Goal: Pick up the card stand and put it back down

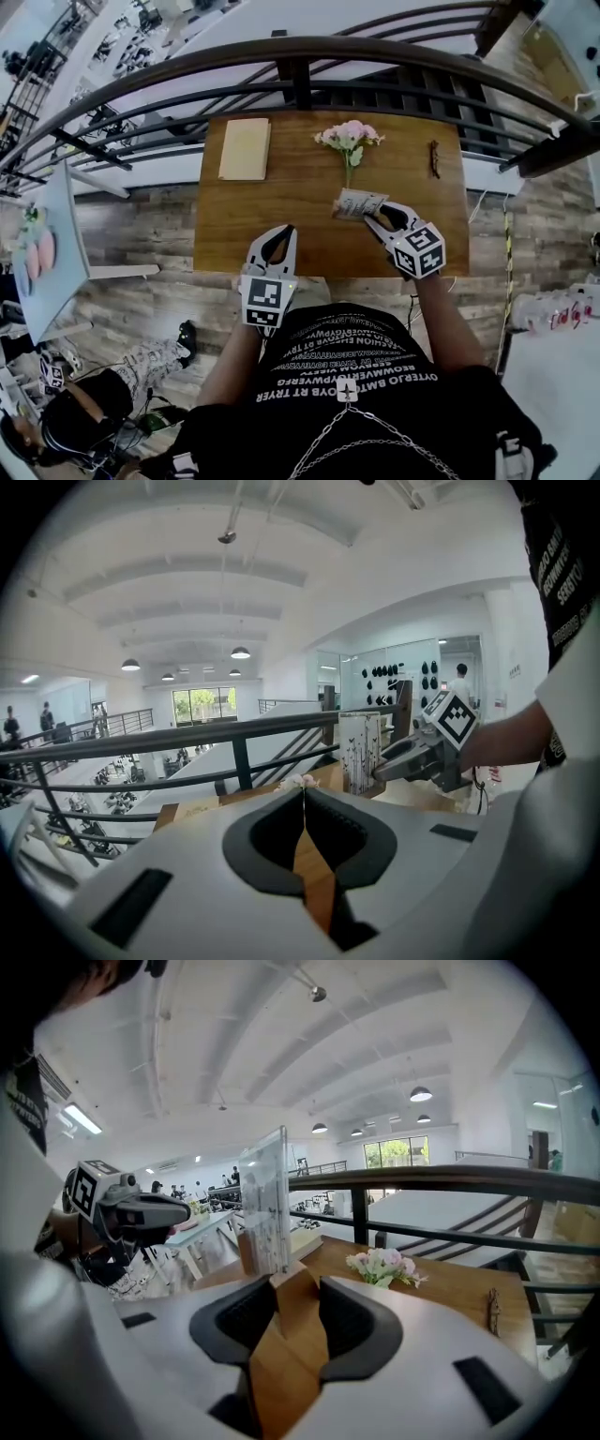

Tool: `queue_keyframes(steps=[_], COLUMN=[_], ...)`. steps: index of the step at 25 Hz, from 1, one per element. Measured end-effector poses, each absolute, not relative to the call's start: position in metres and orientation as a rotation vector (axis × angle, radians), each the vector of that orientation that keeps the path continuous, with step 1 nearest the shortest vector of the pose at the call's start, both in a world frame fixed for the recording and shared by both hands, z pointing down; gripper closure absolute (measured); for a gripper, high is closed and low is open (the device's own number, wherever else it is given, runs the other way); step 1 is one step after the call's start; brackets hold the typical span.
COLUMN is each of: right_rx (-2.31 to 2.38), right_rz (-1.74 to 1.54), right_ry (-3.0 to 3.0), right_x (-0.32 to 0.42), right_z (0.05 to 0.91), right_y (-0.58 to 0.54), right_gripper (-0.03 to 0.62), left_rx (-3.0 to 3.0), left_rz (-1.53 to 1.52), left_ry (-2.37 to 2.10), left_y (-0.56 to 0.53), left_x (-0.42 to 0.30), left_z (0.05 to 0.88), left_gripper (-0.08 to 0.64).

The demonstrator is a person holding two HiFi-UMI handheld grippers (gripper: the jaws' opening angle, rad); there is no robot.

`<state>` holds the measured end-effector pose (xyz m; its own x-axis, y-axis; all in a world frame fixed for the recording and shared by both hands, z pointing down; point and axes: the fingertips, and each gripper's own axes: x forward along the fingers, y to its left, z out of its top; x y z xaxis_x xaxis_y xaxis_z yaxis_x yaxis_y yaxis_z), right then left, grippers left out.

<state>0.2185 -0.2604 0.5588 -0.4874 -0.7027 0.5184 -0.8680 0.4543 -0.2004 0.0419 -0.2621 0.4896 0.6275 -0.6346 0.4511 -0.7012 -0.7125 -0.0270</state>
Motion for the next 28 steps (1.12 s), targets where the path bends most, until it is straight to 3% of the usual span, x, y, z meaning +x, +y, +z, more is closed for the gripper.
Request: queue_keyframes(steps=[28], right_rx=[1.354], right_rz=[0.387], right_ry=[-2.437], right_x=[0.242], right_z=[0.460], right_y=[-0.197], right_gripper=[0.431], left_rx=[2.735], left_rz=[0.563], left_ry=[-1.174], left_y=[-0.185], left_x=[0.074], left_z=[0.474], left_gripper=[0.531])
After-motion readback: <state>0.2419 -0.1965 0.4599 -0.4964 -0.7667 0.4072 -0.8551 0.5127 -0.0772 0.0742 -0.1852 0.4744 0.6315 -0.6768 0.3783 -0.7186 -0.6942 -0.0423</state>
